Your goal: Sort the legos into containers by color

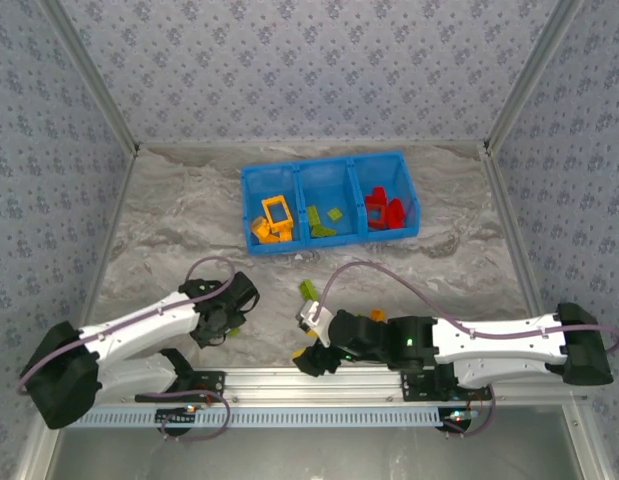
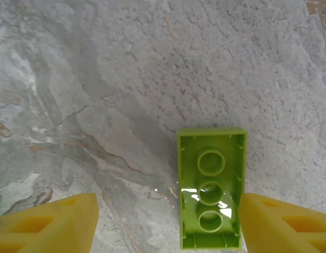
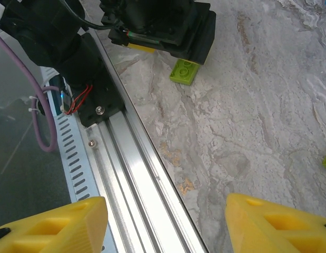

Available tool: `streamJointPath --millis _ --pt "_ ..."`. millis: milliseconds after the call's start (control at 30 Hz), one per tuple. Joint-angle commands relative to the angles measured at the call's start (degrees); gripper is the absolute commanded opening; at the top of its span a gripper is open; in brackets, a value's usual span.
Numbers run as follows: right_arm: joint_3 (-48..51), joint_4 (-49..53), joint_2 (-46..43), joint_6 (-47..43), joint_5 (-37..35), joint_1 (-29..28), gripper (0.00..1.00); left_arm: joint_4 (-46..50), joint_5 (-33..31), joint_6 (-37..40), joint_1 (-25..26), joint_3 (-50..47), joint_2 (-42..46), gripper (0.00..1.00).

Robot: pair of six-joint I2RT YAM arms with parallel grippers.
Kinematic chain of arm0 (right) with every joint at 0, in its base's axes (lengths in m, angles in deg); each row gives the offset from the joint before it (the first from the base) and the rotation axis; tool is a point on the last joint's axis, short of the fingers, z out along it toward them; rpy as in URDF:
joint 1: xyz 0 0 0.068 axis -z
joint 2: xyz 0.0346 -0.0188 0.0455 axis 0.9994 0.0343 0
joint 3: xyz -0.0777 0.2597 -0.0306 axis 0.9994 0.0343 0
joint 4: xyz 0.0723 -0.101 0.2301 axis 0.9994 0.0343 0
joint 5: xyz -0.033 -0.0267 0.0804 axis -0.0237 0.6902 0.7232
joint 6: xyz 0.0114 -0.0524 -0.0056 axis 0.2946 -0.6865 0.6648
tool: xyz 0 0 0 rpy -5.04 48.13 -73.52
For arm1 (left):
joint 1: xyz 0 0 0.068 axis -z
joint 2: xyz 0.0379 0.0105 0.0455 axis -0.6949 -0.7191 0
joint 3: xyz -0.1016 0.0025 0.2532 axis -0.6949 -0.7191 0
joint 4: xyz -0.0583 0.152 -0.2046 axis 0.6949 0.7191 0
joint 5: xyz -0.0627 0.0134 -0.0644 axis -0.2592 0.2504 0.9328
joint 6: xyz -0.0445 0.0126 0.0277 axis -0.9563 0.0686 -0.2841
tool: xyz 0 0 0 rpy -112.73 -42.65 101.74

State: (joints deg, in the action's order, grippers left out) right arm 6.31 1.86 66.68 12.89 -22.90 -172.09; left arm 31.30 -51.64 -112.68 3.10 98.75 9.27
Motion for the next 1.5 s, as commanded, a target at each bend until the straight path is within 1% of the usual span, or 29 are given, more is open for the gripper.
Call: streamJointPath --millis 0,133,267,500,700,800,867,933,1000,1067,1133,1300,1467 --pt "-2.59 -1.94 0.43 0.93 -2.7 -0.49 0.63 -2.46 1.77 1.91 -0.73 1.39 -1.62 0.7" --pt "-2.33 -1.74 0.53 1.35 -3.1 -0.53 0.63 -6.29 3.24 1.82 -0.97 0.35 -3.36 0.69" --pt "-2.06 -0.94 0.46 1.93 -3.76 -0.57 0.63 -7.64 3.65 1.91 -1.46 0.0 -4.52 0.66" --pt "-1.78 -0.65 0.18 2.59 -4.67 -0.5 0.62 -9.12 4.4 2.79 -2.71 -1.12 -7.54 0.5" --pt "-1.72 -0.73 0.24 2.94 -5.28 -0.41 0.62 -11.05 4.97 2.86 -2.66 -1.81 -9.42 0.42" --pt "-1.72 -0.64 0.21 3.19 -5.68 -0.41 0.62 -11.43 4.68 3.1 -2.64 -2.01 -9.56 0.34" --pt "-1.88 -0.45 -0.11 3.26 -6.13 -0.26 0.61 -11.21 3.72 3.39 -2.58 -1.36 -8.85 0.27" --pt "-2.35 0.71 -0.79 3.35 -7.1 0.08 0.6 -9.49 2.64 3.96 -2.5 0.11 -7.41 0.23" --pt "-3.97 4.4 -1.92 3.81 -10.22 0.9 0.59 -6.13 0.5 4.98 -1.33 3.82 -5.72 0.23" --pt "-6.16 9.47 -4.1 4.71 -15.19 2.49 0.58 -2.59 -1.35 7.37 0.0 9.97 -5.27 0.23" --pt "-8.03 12.08 -6.64 4.48 -16.59 5.92 0.58 -0.01 -2.27 9.95 0.82 16.82 -6.78 0.23" --pt "-13.54 18.17 -10.49 4.3 -16.87 17.3 0.58 2.45 -3.49 17.01 2.71 34.11 -15.09 0.24" --pt "-16.78 21.28 -10.85 5.64 -15.48 26.82 0.58 2.4 -2.96 25.67 2.85 52.82 -27.97 0.24"
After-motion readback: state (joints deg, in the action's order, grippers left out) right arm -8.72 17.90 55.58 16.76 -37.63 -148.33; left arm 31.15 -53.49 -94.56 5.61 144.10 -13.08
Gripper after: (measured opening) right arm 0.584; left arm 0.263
